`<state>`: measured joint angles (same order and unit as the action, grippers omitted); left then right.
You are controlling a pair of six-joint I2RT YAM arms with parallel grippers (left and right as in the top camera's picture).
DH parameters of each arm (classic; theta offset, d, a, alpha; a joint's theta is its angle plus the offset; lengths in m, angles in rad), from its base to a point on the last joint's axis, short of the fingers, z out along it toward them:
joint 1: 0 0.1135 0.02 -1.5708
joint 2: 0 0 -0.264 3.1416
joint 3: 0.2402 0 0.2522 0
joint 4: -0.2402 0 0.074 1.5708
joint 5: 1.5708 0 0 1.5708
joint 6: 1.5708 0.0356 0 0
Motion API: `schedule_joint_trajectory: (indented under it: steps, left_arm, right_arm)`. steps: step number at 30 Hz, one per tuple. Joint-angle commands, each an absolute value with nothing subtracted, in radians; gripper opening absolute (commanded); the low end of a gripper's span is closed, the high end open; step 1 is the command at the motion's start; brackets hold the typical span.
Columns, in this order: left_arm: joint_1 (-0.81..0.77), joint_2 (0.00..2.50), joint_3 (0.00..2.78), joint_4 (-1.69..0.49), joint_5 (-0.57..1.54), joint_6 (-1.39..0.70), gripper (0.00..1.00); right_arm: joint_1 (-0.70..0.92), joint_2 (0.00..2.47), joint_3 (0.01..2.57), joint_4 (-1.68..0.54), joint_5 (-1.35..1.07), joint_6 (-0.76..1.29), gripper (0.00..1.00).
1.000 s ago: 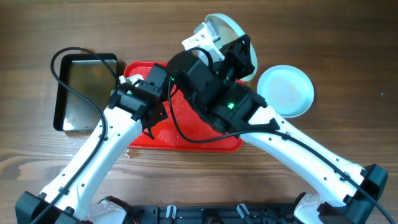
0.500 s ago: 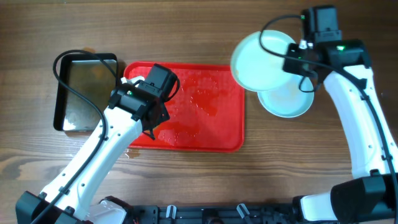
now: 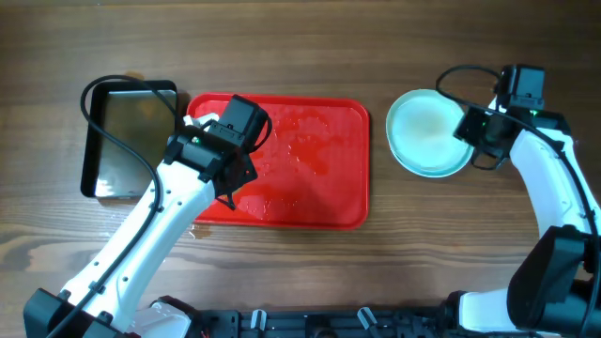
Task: Clean dirty plates on tray and stack at the side
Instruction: 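Lower the plate onto the stack right of the tray and release, then move the left gripper with the sponge over the black water tray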
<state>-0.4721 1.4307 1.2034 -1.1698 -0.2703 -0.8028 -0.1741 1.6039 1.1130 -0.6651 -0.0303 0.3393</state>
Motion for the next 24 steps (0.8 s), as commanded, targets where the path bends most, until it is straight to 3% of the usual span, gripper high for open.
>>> schedule_joint_trajectory:
  steps: [1,7,12,16,21,24]
  left_arm:
    - [-0.473,1.436,1.198,-1.168,-0.268,-0.816,0.04]
    - [-0.473,1.436,1.198,-1.125,-0.305,-0.815,0.04]
    - [-0.374,1.436,1.198,-1.063,-0.460,-0.765,0.04]
    - [-0.123,1.457,1.198,-0.927,-0.452,-0.676,0.04]
    - [0.141,1.543,1.198,-0.719,-0.147,-0.495,0.04]
    - [0.218,1.633,1.198,-0.664,-0.136,-0.485,0.05]
  right_arm:
    - [-0.173,1.602,1.105,-0.676,-0.133,0.341,1.00]
    - [-0.155,1.603,1.105,-0.713,-0.644,0.422,1.00]
    - [-0.026,1.605,1.104,-0.840,-0.601,0.436,1.00]
    - [0.216,1.615,1.104,-0.879,-0.518,0.419,1.00]
    - [0.531,1.615,1.104,-0.785,-0.514,0.472,1.00]
    - [0.704,1.615,1.104,-0.728,-0.414,0.641,0.99]
